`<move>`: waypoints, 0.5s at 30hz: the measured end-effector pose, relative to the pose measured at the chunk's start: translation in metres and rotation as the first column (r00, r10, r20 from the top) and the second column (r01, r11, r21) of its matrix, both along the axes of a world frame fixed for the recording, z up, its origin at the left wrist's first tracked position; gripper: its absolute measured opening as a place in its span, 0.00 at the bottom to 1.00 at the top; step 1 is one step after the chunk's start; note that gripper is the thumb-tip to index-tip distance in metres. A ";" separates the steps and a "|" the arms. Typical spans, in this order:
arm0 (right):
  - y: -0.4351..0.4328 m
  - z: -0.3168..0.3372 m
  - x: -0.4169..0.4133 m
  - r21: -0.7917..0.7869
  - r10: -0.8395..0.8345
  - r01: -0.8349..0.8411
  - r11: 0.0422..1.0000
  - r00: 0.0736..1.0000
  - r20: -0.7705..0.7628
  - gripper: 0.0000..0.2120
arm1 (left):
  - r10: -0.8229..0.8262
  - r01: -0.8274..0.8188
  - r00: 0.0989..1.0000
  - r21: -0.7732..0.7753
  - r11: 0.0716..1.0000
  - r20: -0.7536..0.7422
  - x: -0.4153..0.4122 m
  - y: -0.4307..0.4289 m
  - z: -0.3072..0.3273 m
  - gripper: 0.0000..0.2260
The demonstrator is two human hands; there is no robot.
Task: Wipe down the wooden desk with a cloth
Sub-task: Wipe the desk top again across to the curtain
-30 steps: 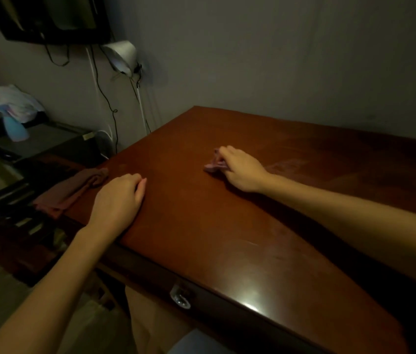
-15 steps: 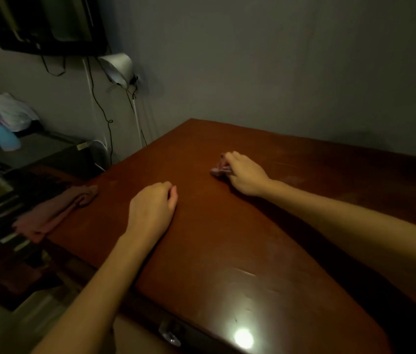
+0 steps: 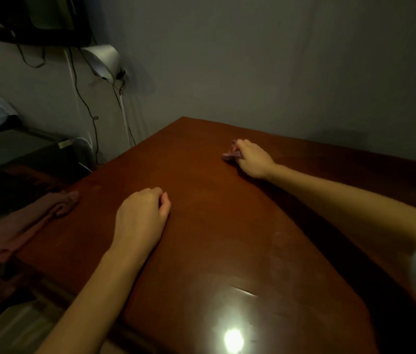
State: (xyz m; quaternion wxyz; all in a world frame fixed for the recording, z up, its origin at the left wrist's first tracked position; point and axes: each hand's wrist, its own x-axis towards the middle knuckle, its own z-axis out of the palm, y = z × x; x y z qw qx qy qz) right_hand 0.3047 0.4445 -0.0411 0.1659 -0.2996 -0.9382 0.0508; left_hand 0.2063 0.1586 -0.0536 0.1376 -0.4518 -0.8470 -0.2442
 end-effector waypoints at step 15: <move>0.005 0.004 0.016 0.002 0.070 -0.070 0.998 0.997 0.038 0.05 | -0.005 0.005 1.000 -0.018 1.000 -0.013 0.002 0.000 0.001 0.09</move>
